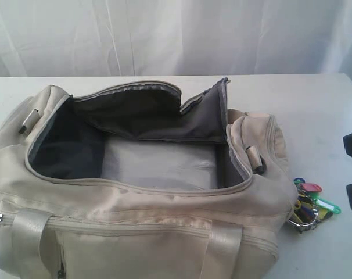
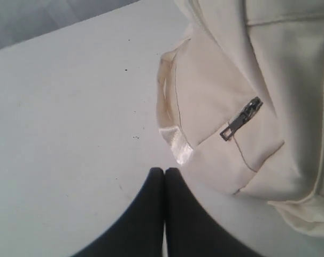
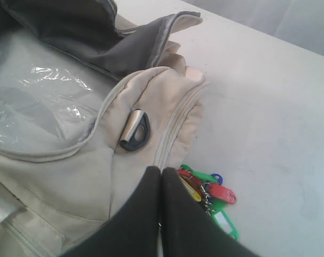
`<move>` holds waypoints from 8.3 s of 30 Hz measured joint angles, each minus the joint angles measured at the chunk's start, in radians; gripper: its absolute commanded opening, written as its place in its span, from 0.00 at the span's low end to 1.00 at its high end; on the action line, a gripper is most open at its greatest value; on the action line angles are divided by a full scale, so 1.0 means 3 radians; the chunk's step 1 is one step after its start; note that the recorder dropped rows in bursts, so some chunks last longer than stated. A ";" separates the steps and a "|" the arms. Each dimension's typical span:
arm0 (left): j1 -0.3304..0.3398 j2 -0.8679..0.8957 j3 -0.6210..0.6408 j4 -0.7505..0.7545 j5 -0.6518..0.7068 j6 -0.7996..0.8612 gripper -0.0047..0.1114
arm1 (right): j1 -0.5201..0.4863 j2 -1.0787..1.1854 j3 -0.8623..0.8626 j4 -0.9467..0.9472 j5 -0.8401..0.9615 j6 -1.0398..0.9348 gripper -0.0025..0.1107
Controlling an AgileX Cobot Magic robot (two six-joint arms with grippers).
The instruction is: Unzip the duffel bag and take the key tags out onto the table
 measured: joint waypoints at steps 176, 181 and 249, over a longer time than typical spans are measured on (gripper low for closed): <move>0.0048 0.0000 0.0000 -0.0024 -0.0019 -0.0722 0.04 | -0.1822 -0.2103 0.2202 0.0843 -0.1271 -0.0311 0.02; 0.0048 0.0000 0.0000 -0.0024 -0.0025 -0.0722 0.04 | -0.1822 -0.2103 0.2202 0.0843 -0.1265 -0.0472 0.02; 0.0200 0.0000 0.0000 -0.0024 -0.0025 -0.0722 0.04 | -0.1822 -0.2103 0.2202 0.0843 -0.1258 -0.0501 0.02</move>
